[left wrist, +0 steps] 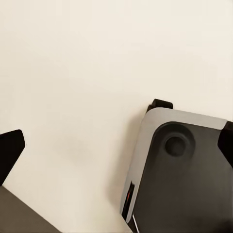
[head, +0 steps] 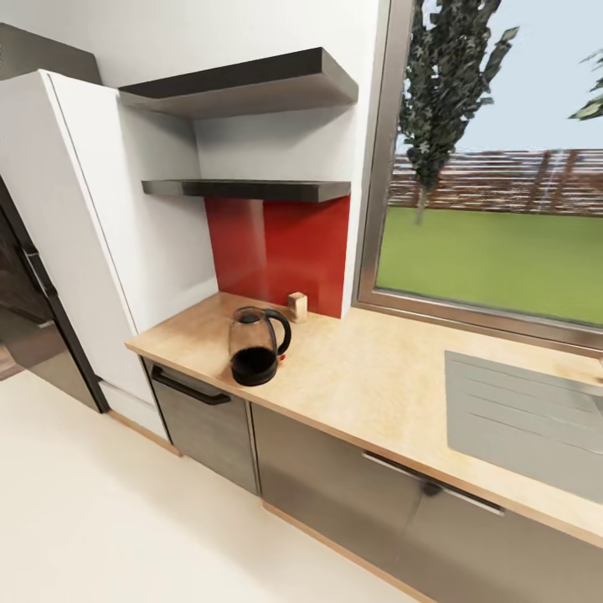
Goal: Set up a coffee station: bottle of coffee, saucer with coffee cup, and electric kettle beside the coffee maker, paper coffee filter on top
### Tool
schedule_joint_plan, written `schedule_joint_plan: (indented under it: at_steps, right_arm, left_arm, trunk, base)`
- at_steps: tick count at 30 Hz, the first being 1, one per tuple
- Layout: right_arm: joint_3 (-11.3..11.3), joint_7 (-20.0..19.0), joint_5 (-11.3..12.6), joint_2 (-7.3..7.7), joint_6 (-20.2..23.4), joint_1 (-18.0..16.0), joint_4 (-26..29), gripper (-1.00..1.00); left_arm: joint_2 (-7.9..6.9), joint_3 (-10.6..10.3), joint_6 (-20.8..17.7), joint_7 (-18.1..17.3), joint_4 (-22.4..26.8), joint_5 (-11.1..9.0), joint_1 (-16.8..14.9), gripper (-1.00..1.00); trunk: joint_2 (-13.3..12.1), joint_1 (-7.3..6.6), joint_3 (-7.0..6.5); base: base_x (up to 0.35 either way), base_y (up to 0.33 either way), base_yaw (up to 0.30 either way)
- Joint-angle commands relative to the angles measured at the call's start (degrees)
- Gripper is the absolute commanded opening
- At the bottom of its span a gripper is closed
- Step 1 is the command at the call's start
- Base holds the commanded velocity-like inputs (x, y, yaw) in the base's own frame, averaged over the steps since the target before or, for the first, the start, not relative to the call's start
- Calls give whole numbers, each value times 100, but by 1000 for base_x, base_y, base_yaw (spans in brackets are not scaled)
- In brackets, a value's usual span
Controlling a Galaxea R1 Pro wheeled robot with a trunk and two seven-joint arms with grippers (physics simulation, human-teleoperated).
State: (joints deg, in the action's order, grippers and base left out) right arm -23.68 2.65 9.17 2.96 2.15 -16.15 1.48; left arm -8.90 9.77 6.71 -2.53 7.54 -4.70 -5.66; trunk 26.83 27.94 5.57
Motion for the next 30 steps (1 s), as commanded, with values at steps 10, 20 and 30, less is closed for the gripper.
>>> schedule_joint_plan:
  at_steps: [10,20,30]
  right_arm:
    - [-75,22,0,-354,-375,-2,2707,100]
    - [-76,23,-11,-454,-949,-226,4456,100]
    - [-76,15,0,-531,-921,-1343,5133,100]
  left_arm:
    - [-126,-1,31,-11,-75,-32,15,100]
    - [-156,6,47,-8,-65,-39,46,100]
    - [-171,56,22,44,-55,-40,40,100]
  trunk:
    - [10,5,11]
    - [10,5,11]
    - [10,5,11]
  base:
    - [47,66,0]
    - [0,0,0]
    - [0,0,0]
